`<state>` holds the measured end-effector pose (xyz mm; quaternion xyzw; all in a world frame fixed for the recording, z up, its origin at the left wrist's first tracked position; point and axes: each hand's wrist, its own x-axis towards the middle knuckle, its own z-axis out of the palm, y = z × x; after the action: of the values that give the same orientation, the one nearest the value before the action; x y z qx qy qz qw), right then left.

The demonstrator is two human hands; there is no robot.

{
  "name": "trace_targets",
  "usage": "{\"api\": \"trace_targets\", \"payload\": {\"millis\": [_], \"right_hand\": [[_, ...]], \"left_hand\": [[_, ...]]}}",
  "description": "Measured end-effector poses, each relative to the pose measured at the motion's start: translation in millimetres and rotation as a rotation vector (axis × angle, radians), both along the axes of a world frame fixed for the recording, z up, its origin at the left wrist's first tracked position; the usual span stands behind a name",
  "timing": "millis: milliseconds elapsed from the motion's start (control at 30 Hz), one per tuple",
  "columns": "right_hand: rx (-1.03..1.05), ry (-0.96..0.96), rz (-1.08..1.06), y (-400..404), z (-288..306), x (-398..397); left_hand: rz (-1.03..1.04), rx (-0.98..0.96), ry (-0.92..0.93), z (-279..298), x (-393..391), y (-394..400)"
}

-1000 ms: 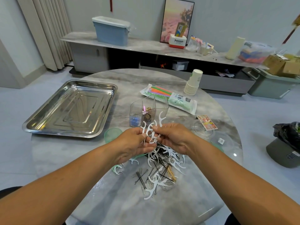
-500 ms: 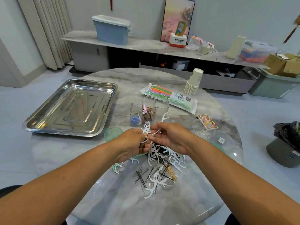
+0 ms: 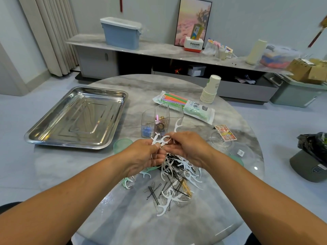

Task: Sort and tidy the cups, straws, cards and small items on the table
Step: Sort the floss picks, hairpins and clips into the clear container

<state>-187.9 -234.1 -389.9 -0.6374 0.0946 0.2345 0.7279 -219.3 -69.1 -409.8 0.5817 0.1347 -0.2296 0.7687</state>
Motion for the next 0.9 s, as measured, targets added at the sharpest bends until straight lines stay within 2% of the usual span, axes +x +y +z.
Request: {"api": "trace_targets", "payload": {"millis": [200, 333, 400, 467, 667, 767, 900], "right_hand": [[-0.539, -0.500, 0.003, -10, -5, -1], [-1.036, -1.151, 0.185, -13, -12, 0], [-1.162, -1.420, 0.256, -14, -15, 0], [-1.255, -1.586, 0.233, -15, -18, 2], [-1.261, -1.894, 0.190, -22, -21, 6], [-1.257, -1.924, 0.140, -23, -20, 8], [-1.277, -1.867, 0.065, -24, -14, 11]], "left_hand": [[0.134, -0.065, 0.034, -4, 4, 7], [0.049, -0.083, 0.082, -1, 5, 9], [-0.014, -0.128, 0.113, 1, 6, 12], [-0.061, -0.186, 0.147, 5, 6, 16], [-0.173, -0.254, 0.190, 14, 1, 19], [-0.119, -0.269, 0.200, 17, 2, 16], [0.032, -0.257, 0.176, 18, 6, 16]]}}
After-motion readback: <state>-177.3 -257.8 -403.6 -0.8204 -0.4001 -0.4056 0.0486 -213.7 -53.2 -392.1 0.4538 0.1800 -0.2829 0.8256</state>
